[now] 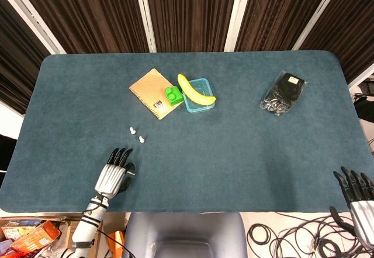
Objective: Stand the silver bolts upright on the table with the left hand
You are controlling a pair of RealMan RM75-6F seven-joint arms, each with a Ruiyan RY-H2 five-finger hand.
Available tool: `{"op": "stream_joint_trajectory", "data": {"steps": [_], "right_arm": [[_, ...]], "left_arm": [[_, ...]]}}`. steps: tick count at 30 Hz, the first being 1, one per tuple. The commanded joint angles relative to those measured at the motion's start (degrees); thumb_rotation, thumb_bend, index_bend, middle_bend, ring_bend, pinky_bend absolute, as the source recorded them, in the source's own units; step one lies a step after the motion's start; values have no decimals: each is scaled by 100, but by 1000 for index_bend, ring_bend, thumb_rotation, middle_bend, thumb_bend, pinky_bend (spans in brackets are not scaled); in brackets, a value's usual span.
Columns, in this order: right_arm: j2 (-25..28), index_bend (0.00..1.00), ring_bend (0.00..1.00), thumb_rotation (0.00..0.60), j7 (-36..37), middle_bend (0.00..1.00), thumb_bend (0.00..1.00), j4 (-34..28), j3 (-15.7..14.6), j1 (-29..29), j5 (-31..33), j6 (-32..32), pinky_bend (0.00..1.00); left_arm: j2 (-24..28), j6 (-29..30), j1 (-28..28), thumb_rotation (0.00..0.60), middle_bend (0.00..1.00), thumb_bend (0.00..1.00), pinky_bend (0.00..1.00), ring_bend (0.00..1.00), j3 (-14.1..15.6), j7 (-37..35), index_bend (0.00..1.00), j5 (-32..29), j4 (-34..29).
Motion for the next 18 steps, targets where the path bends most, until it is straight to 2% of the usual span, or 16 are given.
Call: {"op": "stream_joint_trajectory", "data": {"steps": [1, 18], "right_arm": [[-1, 0, 0, 600, 7, 0, 290, -3, 5, -4, 8, 8, 36], [19, 0, 0, 600, 62, 0, 290, 10, 11, -2, 21, 5, 36]], "left_arm": [[-47, -111, -10, 600, 66, 373, 0, 0, -54, 18, 472, -55, 71], [-139, -195, 10, 600, 67, 372, 0, 0, -150, 143, 525, 55, 177]]}}
